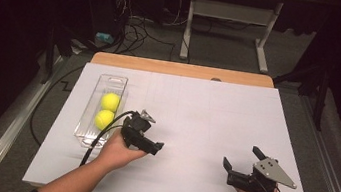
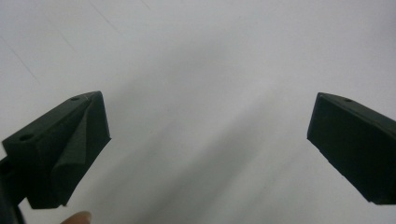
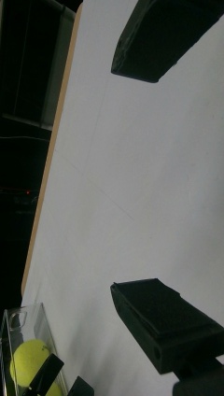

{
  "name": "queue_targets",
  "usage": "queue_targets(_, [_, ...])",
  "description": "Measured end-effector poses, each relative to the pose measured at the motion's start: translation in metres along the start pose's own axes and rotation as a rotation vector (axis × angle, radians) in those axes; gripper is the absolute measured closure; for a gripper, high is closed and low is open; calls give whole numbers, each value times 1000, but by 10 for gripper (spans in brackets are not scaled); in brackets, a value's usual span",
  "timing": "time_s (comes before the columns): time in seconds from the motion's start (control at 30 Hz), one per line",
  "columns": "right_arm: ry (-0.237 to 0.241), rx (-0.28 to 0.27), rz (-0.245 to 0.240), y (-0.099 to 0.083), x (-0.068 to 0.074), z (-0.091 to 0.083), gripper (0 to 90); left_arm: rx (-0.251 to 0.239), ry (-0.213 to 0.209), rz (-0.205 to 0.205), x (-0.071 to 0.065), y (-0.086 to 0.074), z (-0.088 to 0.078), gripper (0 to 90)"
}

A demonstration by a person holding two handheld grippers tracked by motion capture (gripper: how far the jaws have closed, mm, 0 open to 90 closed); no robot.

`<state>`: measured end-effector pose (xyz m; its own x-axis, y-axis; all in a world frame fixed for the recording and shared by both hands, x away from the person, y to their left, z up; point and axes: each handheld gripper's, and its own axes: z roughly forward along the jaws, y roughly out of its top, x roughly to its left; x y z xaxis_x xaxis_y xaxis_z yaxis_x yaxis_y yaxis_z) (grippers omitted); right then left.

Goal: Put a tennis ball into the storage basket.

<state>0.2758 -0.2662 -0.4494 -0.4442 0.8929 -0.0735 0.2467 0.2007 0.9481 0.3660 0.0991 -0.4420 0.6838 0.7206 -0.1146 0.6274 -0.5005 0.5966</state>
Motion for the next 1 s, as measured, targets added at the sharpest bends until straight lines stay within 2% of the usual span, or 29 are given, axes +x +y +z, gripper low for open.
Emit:
queue_targets(0.2, [3, 3, -3, 0, 1, 1, 0, -109, -52, 3, -1, -12, -2, 3])
queue_targets(0.37, [6, 9, -2, -2, 1, 2, 0, -220, -92, 62, -7, -23, -9, 3])
queue_targets(0.53, [7, 15, -2, -2, 2, 3, 0, -281, -105, 82, -7, -33, -14, 3])
queue_targets(0.6, [9, 16, -3, -2, 2, 4, 0, -306, -107, 72, -6, -37, -17, 3])
queue_targets(0.67, [9, 17, -8, -2, 3, 5, 0, -343, -127, 62, -5, -41, -20, 4])
queue_targets(0.87, [14, 29, -3, -4, 5, 6, 0, -483, -136, 35, -1, -58, -30, 8])
queue_targets(1.0, [12, 35, 0, -5, 6, 7, 0, -521, -149, 36, 4, -63, -34, 11])
